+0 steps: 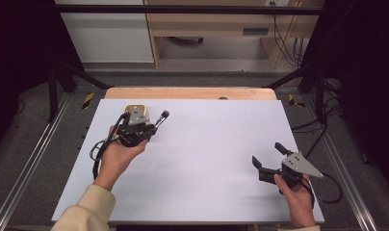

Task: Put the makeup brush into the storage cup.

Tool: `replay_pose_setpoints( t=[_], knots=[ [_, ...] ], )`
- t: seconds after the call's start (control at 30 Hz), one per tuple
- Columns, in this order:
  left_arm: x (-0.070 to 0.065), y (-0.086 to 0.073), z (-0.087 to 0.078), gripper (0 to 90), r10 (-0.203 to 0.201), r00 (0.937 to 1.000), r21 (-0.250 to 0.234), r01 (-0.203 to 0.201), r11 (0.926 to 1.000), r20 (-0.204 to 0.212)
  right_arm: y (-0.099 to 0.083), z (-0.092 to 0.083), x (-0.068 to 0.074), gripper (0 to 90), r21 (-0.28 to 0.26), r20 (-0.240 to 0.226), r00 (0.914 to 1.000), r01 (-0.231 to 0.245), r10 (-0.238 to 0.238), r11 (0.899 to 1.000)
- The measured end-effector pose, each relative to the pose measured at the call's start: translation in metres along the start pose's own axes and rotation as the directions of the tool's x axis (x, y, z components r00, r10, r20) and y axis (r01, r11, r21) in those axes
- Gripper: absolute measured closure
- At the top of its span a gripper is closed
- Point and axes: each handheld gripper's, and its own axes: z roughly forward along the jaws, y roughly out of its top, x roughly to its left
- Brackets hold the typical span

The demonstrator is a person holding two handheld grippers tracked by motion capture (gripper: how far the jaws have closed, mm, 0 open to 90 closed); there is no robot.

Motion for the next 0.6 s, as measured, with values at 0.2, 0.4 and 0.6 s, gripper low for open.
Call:
replay_pose_setpoints(
  t=[0.2, 0.4, 0.6],
  knots=[
    [0.012, 0.006, -0.004, 79.1, -0.029, 0.9993, -0.072, 0.027, 0.997, -0.025, 0.0, 0.0, 0.0, 5.0, -0.003, 0.001, 0.9999, -0.015, 0.015, 1.0],
    [0.027, 0.011, -0.007, 79.1, -0.067, 0.9968, -0.146, 0.06, 0.9874, -0.044, 0.0, 0.0, -0.001, 4.9, -0.014, 0.002, 0.9995, -0.03, 0.03, 0.999],
    [0.043, 0.012, -0.007, 79.1, -0.101, 0.9935, -0.204, 0.088, 0.975, -0.054, 0.0, 0.0, -0.001, 4.8, -0.013, 0.01, 0.9993, -0.035, 0.035, 0.999]
  ],
)
